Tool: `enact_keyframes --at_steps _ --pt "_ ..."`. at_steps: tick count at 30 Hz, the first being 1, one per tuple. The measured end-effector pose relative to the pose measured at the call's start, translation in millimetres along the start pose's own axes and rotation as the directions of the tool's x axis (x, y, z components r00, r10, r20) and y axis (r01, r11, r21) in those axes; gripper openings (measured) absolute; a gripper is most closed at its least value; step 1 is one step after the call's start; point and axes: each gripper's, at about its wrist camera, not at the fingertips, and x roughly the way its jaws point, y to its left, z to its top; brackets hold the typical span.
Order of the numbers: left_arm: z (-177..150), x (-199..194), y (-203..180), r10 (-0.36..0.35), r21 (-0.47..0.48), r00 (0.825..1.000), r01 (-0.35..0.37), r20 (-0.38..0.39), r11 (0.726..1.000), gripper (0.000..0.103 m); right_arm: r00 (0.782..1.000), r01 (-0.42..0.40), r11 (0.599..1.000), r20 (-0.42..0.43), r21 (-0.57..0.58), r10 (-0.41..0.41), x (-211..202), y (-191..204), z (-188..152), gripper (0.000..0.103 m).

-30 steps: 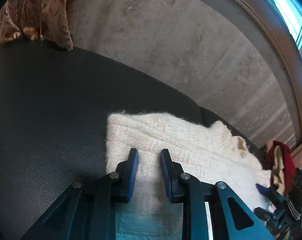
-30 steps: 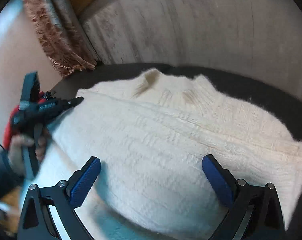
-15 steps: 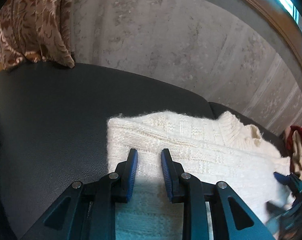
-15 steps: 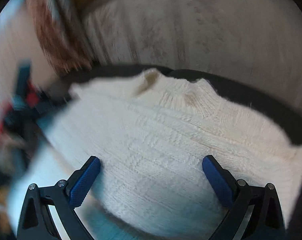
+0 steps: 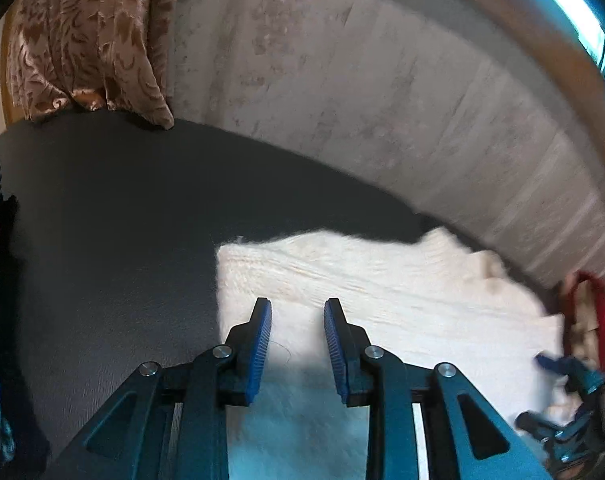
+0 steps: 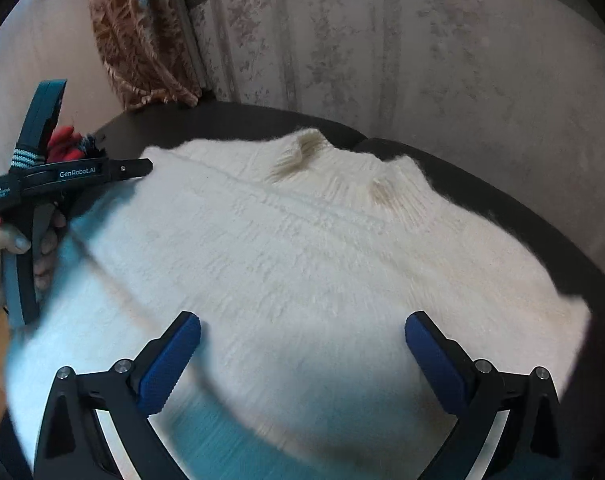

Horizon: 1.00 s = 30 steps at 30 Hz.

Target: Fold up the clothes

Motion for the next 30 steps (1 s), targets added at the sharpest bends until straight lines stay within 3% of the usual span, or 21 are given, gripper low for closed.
enact_keyframes --at_steps 2,5,10,13,15,19,26,30 --pt "-4.1 -20.6 11.2 -0.047 -0.033 0.999 0.047 0.005 0.998 0.028 0.999 -0.045 0.995 0.007 0.084 0.045 -24.0 -9.6 -20.6 0.103" --pt "-26.7 -53.8 31.7 -0.081 -0.046 0.997 0.081 0.001 0.996 0.029 0.998 -0.036 0.98 0.048 0.198 0.027 -72.8 -31.0 -70.3 0.103" --pt "-73.4 -105.7 66.7 -0.101 -0.039 0.995 0.1 -0.01 0.994 0.03 0.998 -0.018 0.904 0.064 0.427 -0.01 -137.8 -70.0 -159.3 0.103" --pt "-103.6 -124.7 83.5 -0.117 -0.061 0.993 0.115 -0.035 0.992 0.03 0.997 -0.08 0.818 0.065 0.57 0.052 -156.2 -83.0 -213.5 0.103" --pt "-122.7 -137.2 92.2 -0.126 -0.074 0.991 0.123 -0.046 0.99 0.03 0.991 -0.13 0.788 0.113 0.601 0.077 -169.4 -82.3 -240.8 0.103" --pt "-151.7 -159.2 100.3 -0.173 -0.086 0.983 0.168 -0.06 0.982 0.033 0.955 -0.295 0.713 0.207 0.637 0.211 -179.0 -71.2 -267.0 0.103" --pt "-198.7 -183.2 102.6 -0.202 -0.066 0.97 0.195 -0.133 0.979 0.036 0.931 -0.363 0.742 0.175 0.563 0.322 -168.9 -36.5 -265.9 0.103" --pt "-215.7 -179.5 94.2 -0.224 -0.046 0.954 0.219 -0.201 0.975 0.038 0.936 -0.351 0.774 0.18 0.527 0.302 -169.6 -28.2 -271.3 0.103"
